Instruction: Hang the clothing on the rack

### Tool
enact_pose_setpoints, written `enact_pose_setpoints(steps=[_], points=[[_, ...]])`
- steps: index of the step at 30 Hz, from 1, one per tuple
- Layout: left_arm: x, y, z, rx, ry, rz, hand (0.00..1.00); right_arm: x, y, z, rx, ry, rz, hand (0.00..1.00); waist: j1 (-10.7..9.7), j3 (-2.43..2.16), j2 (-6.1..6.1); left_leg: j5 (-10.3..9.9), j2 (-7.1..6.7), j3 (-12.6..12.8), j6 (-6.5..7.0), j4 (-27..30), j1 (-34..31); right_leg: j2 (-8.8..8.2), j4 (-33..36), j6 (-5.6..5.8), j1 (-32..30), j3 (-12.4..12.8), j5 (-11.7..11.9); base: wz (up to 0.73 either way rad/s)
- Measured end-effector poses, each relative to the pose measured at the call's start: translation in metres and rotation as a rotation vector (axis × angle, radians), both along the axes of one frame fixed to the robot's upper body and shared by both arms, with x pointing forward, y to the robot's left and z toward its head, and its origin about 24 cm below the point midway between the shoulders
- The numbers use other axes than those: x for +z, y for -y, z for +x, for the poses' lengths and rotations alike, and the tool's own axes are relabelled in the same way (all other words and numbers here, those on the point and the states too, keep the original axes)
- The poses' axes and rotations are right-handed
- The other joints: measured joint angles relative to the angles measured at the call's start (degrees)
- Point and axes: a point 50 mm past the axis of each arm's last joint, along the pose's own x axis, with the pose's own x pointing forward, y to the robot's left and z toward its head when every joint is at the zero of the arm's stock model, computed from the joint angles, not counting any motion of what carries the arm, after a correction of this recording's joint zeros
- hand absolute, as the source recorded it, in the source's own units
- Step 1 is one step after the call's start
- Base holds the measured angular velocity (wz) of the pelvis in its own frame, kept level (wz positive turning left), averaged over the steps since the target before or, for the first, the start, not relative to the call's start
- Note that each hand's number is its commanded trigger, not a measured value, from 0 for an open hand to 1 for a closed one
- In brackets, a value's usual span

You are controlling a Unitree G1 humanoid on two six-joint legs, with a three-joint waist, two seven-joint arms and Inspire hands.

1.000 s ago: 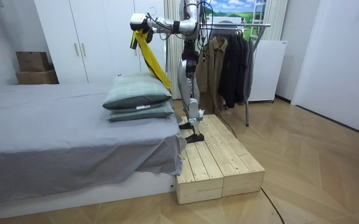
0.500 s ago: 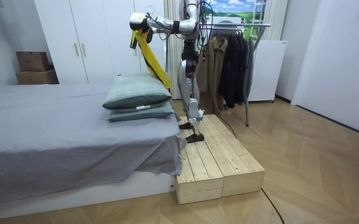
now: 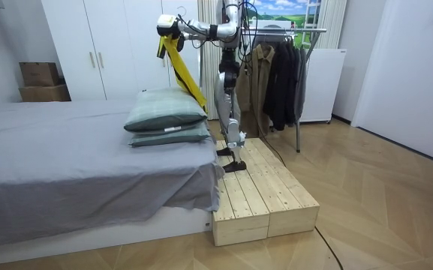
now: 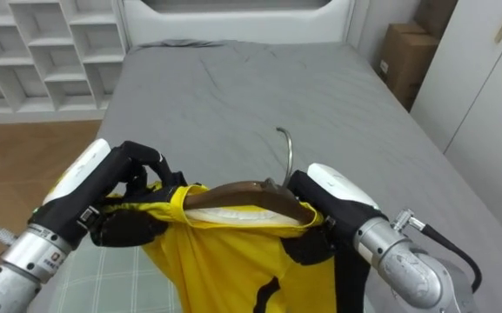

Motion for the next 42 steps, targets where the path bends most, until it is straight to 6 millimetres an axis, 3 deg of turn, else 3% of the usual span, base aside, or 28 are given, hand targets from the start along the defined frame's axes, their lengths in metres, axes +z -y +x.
enact_pose_setpoints(steps=[1, 2, 3, 4, 18, 42], points=[[0.000, 0.000, 0.000, 0.001, 0.001, 0.000, 1.00, 0.000, 0.000, 0.000, 0.000, 0.000, 0.002, 1.00, 0.0, 0.00, 0.01, 0.0, 0.00, 0.0, 0.00, 0.0, 0.0, 0.00, 0.0, 0.00, 0.0, 0.0, 0.0, 0.00], [0.000, 0.000, 0.000, 0.003, 0.003, -0.001, 0.92, 0.000, 0.000, 0.000, 0.000, -0.001, 0.007, 1.00, 0.1, 0.01, 0.02, 0.0, 0.00, 0.0, 0.00, 0.0, 0.0, -0.01, 0.0, 0.00, 0.0, 0.0, 0.0, 0.00], [0.000, 0.000, 0.000, 0.006, 0.005, -0.003, 0.67, 0.000, 0.000, 0.000, 0.000, -0.003, 0.013, 1.00, 0.2, 0.02, 0.02, 0.0, 0.00, 0.0, 0.00, 0.0, 0.0, -0.02, 0.0, 0.00, 0.0, 0.0, 0.0, 0.00], [0.000, -0.001, 0.000, 0.010, 0.009, -0.005, 0.00, 0.000, 0.000, 0.000, 0.001, -0.003, 0.017, 1.00, 0.2, 0.02, 0.02, 0.0, 0.00, 0.0, 0.00, 0.0, 0.0, -0.02, 0.0, 0.00, 0.0, -0.1, 0.0, 0.00], [0.010, -0.001, 0.003, 0.018, 0.054, -0.141, 0.00, -0.007, 0.001, -0.005, 0.004, -0.040, 0.014, 1.00, 0.6, 0.01, -0.06, 0.0, -0.02, 0.0, 0.00, 0.0, 0.0, -0.04, 0.0, 0.00, -0.1, -0.1, 0.0, 0.00], [0.006, -0.005, 0.004, 0.047, 0.048, -0.194, 0.00, -0.008, 0.001, -0.006, 0.010, -0.048, 0.010, 1.00, 0.6, -0.21, -0.40, 0.0, -0.09, 0.0, 0.00, 0.1, 0.4, -0.18, 0.0, 0.01, 0.3, -0.2, 0.0, 0.00]])
